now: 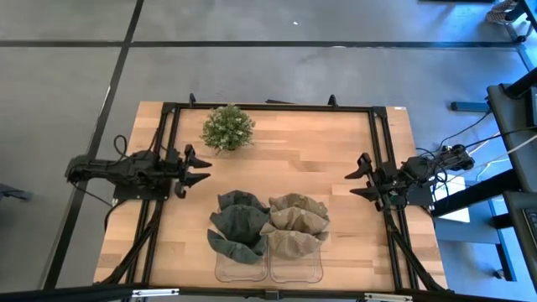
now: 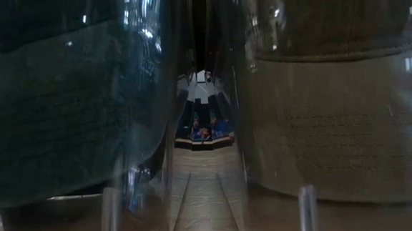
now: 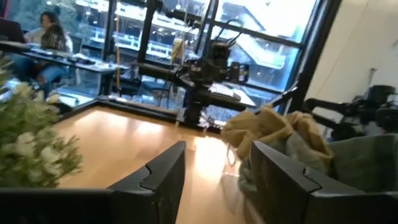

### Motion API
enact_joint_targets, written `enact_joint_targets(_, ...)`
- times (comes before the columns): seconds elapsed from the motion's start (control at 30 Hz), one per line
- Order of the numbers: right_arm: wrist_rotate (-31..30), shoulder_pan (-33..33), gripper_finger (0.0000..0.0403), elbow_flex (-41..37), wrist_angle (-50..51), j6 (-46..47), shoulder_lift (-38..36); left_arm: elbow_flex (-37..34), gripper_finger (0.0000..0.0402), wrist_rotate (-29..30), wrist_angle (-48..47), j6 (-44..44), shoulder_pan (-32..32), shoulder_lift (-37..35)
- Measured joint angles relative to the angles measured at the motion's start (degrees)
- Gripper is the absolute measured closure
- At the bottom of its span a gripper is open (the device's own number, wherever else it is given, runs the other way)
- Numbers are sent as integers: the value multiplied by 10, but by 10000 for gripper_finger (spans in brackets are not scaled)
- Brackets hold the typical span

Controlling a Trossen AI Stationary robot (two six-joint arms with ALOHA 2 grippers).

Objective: Pick & Place hat
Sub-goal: Return to Home Position

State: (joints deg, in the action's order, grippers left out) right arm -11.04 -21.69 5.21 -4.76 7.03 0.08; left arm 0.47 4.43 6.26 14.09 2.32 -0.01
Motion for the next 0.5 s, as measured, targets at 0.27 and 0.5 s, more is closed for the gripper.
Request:
enact_joint_targets(0.27, -14, 0, 184, 0, 9, -7, 0, 0, 224, -11, -20, -12, -37, 0)
enact_joint_targets(0.5, -39, 0, 184, 0, 20, -33, 0, 0, 227, -9, -22, -14, -41, 0)
